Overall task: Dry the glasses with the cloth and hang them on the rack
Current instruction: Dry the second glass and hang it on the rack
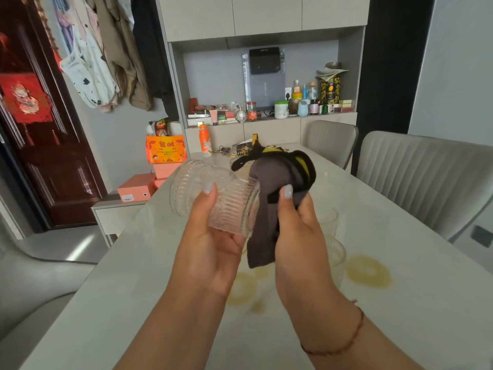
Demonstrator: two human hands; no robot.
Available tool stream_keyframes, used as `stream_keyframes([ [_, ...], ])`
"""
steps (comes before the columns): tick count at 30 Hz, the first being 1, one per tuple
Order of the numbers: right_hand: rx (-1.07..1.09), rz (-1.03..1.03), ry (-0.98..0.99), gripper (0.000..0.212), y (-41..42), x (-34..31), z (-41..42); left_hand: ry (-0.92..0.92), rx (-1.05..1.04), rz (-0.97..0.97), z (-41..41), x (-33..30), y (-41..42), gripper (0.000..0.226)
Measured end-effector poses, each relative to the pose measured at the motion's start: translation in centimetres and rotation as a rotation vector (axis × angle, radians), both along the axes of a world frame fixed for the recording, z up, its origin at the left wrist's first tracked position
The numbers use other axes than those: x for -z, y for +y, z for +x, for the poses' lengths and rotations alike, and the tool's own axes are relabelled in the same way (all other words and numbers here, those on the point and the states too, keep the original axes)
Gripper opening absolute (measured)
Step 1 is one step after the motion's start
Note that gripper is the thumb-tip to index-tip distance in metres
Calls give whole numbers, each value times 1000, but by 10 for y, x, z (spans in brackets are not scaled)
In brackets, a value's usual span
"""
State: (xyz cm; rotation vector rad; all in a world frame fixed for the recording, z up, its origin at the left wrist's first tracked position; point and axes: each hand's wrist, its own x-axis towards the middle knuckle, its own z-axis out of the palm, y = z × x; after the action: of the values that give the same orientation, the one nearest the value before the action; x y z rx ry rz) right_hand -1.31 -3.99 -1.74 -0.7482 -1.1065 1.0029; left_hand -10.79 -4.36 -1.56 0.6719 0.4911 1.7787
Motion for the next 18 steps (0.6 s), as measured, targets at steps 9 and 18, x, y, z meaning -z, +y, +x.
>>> stream_keyframes([
  [9, -85, 68, -120, 31, -28, 23, -20, 139, -60, -85, -4, 1, 6, 79],
  [18, -346, -253, 414, 45, -20, 5, -17, 404, -387, 188, -1, 0, -2, 54],
])
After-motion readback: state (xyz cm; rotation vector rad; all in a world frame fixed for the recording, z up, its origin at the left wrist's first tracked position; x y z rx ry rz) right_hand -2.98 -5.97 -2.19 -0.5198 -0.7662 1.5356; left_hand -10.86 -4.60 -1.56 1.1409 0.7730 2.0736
